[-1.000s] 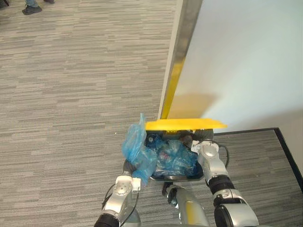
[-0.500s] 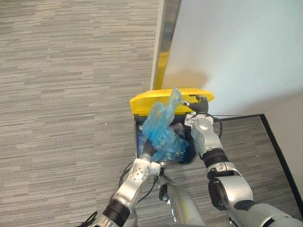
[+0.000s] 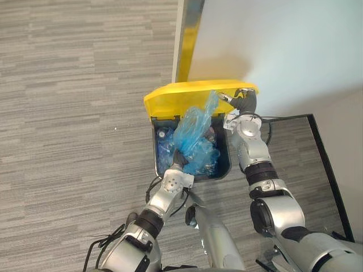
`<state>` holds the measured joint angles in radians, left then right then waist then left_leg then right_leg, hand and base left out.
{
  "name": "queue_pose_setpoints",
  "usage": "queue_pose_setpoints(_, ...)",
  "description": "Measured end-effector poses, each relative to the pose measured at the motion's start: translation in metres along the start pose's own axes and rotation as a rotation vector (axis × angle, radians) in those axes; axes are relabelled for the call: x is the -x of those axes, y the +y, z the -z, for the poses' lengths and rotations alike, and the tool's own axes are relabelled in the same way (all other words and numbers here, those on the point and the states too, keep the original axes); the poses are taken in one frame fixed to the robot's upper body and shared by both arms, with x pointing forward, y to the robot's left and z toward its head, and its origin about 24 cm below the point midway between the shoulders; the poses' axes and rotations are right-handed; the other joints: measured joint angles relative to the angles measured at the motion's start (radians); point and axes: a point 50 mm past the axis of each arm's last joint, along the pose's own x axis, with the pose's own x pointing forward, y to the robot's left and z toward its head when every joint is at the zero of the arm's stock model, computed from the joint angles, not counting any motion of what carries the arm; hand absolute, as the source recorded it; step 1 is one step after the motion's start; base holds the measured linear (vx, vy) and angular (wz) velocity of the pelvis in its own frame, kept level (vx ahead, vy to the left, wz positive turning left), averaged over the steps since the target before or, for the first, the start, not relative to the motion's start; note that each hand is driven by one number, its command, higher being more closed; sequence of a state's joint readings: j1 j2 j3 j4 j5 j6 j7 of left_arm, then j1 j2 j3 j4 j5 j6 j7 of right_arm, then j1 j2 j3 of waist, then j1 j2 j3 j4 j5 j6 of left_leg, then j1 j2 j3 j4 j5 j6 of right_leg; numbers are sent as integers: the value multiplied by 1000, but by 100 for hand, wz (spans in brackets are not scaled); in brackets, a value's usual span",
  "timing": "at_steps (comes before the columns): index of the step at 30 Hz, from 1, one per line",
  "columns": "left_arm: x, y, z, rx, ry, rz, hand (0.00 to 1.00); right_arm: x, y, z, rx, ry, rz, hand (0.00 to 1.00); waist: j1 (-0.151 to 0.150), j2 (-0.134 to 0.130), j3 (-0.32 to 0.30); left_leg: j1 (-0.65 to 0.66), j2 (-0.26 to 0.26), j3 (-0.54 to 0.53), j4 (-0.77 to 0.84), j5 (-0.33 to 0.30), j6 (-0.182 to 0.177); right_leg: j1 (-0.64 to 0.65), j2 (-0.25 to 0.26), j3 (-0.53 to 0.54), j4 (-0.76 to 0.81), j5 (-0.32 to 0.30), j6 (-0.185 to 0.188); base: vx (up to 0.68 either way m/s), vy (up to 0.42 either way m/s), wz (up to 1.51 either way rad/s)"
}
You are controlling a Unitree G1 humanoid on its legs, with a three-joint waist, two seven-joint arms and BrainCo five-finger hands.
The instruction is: Gather rubbish on tea table into small bin, then transfer packed bag to large trash can.
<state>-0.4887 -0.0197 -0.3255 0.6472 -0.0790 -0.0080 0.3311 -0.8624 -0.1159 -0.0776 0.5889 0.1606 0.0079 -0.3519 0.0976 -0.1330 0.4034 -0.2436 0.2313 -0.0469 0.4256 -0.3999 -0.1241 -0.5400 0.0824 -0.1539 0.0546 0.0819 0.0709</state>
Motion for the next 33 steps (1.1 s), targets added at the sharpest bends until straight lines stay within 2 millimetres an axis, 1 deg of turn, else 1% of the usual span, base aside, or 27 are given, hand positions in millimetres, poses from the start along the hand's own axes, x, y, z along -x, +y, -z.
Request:
queue_pose_setpoints(1,-4,4,-1,-2,14,-22,0,0,2,-4,-4,-17,-10,0,0,-12,6,-19,-3,1,0,1,-1,-18,-1,2,-3,1,2,37,-52,-5)
queue_pose_setpoints(2,-9,9,-1,-5,34,-54,0,1,5,-6,-4,-24,-21,0,-3,-24,14,-28,-2,1,0,5,-8,-26,-1,1,-9,10,15,49,-60,-3)
queue_pose_setpoints(4,-14,16,-1,-19,54,-83,0,1,7,-5,-5,-22,-31,0,-17,-36,21,-40,-2,-1,-1,8,-13,-37,-1,2,-8,13,20,45,-42,2)
queue_pose_setpoints(5,-15,17,-1,-21,56,-89,0,2,7,-5,-5,-22,-32,0,-19,-39,24,-40,-2,-1,-1,8,-13,-37,-1,2,-8,13,20,45,-24,3)
queue_pose_setpoints(7,-19,22,-3,-30,66,-120,0,2,8,-5,0,-24,-39,0,-41,-40,29,-49,-1,-4,-1,8,-12,-43,-2,2,-8,13,20,57,-21,6)
queue_pose_setpoints(11,-22,24,-9,-48,58,-128,0,2,10,-5,-10,-20,-53,0,-41,-39,30,-61,-1,-5,-5,8,-12,-57,-2,2,-7,17,17,81,-22,3)
queue_pose_setpoints(12,-23,24,-9,-55,58,-131,0,3,11,-5,-8,-19,-58,0,-41,-39,30,-61,-1,-5,-5,8,-12,-58,-2,2,-6,27,4,90,-15,3)
queue_pose_setpoints(15,-24,25,-9,-58,61,-132,0,3,11,-4,-7,-18,-60,0,-41,-39,29,-61,-3,-7,-5,9,-14,-57,-4,3,-6,50,-4,90,-7,7)
queue_pose_setpoints(17,-24,26,-10,-66,56,-137,0,3,11,1,5,1,-70,0,-41,-39,29,-59,-11,-13,-6,10,-16,-55,-12,4,-4,77,-16,96,4,10)
queue_pose_setpoints(18,-24,26,-10,-68,55,-138,0,3,12,3,9,9,-73,0,-41,-39,29,-58,-13,-15,-6,10,-17,-54,-13,4,-4,80,-16,79,11,5)
queue_pose_setpoints(20,-24,27,-10,-76,54,-142,0,4,14,14,33,49,-90,0,-35,-39,29,-50,-17,-17,-7,13,-23,-45,-18,3,-4,83,-10,86,17,3)
queue_pose_setpoints(21,-24,27,-10,-79,53,-143,0,4,14,15,35,54,-90,0,-35,-39,30,-49,-18,-17,-7,14,-24,-42,-19,2,-5,84,-9,90,31,9)
queue_pose_setpoints(22,-24,28,-9,-89,58,-144,0,5,12,20,41,71,-87,0,-35,-38,30,-40,-22,-20,-7,19,-34,-28,-25,-1,-5,85,-9,81,43,11)
queue_pose_setpoints(23,-23,29,-5,-85,71,-150,0,6,10,26,52,95,-83,0,-35,-36,30,-26,-27,-23,-7,20,-34,-12,-31,-2,-6,85,-9,66,39,13)
queue_pose_setpoints(24,-23,30,-5,-86,72,-150,0,6,9,27,56,100,-81,0,-34,-35,30,-24,-30,-25,-7,20,-34,-8,-33,-3,-6,84,-9,43,52,13)
queue_pose_setpoints(26,-21,32,-1,-87,85,-159,0,11,1,39,94,125,-73,0,-32,-29,34,-13,-50,-44,-7,21,-34,17,-57,-13,-9,84,-9,32,61,24)
queue_pose_setpoints(27,-21,32,0,-87,87,-159,0,12,-1,42,94,133,-70,0,-31,-28,34,-13,-54,-47,-7,22,-33,19,-62,-16,-8,84,-9,19,54,29)
queue_pose_setpoints(28,-19,33,3,-85,90,-161,0,15,-6,50,100,156,-61,0,-22,-26,34,-8,-63,-53,-7,24,-29,29,-71,-20,-9,84,-9,27,64,21)
queue_pose_setpoints(29,-15,35,9,-86,100,-164,0,21,-12,61,125,186,-56,0,-12,-18,37,10,-66,-60,-7,24,-29,52,-78,-26,-11,82,-6,28,65,25)
queue_pose_setpoints(31,-8,36,19,-77,117,-164,0,29,-23,75,137,230,-39,0,-5,-2,32,23,-71,-76,-7,25,-28,75,-84,-39,-10,76,-5,21,49,21)
queue_pose_setpoints(33,3,38,33,-61,143,-159,0,40,-38,91,154,278,-9,0,13,12,24,38,-82,-79,-7,26,-25,91,-94,-39,-9,71,-5,19,64,10)
